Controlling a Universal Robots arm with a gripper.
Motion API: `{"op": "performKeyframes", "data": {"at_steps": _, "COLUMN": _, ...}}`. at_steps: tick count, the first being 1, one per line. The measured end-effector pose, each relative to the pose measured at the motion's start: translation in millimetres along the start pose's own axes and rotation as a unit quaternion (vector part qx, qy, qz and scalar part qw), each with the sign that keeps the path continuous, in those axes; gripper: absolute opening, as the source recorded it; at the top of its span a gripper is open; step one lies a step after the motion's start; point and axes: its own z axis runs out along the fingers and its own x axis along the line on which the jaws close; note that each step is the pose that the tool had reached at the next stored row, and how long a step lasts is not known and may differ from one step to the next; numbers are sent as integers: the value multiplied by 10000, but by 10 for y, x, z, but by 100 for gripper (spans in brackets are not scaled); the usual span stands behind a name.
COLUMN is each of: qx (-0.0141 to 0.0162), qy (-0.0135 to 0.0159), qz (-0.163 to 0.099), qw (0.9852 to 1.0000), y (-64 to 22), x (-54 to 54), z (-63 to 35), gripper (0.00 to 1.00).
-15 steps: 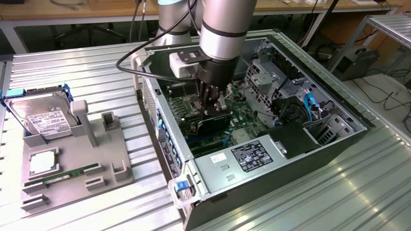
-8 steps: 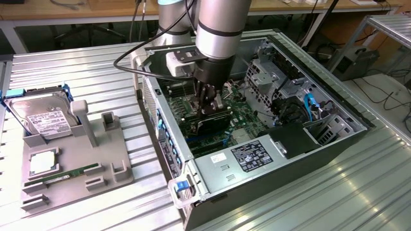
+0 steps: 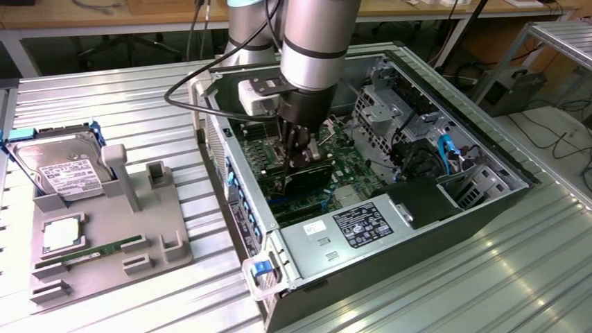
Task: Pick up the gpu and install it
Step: 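Insert the gpu into the slot, then press down on the gpu until it lock into place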
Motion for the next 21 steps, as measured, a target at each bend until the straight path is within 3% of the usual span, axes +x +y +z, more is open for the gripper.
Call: {"op": "performKeyframes", "data": {"at_steps": 21, "qx": 2, "qy": 1, "qz": -50, "qw": 10000, "y": 13, "x": 8, "z": 61, "gripper": 11}}
